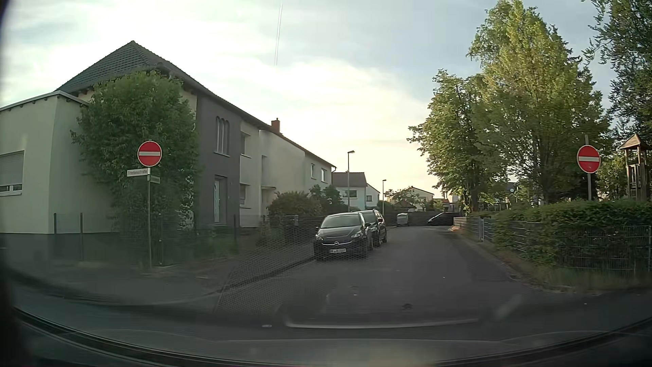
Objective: Follow the waypoints while adhering to traffic rules and regulations
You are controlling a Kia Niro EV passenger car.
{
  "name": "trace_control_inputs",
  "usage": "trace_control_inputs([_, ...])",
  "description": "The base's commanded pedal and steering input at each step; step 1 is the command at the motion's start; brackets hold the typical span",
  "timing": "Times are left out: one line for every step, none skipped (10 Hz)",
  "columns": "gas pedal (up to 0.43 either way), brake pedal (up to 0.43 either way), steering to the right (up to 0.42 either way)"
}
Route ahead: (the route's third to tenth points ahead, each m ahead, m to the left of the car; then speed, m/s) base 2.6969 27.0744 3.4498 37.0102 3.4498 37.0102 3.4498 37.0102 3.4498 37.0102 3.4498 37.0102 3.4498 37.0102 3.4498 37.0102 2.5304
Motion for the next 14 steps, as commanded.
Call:
trace_control_inputs([0.0, 0.03, -0.475])
trace_control_inputs([0.0, 0.03, -0.512])
trace_control_inputs([0.0, 0.037, -0.55])
trace_control_inputs([0.0, 0.03, -0.575])
trace_control_inputs([0.0, 0.03, -0.606])
trace_control_inputs([0.0, 0.03, -0.639])
trace_control_inputs([0.028, 0.03, -0.664])
trace_control_inputs([0.047, 0.03, -0.694])
trace_control_inputs([0.059, 0.03, -0.721])
trace_control_inputs([0.067, 0.03, -0.745])
trace_control_inputs([0.087, 0.03, -0.767])
trace_control_inputs([0.098, 0.03, -0.794])
trace_control_inputs([0.098, 0.03, -0.812])
trace_control_inputs([0.098, 0.03, -0.822])
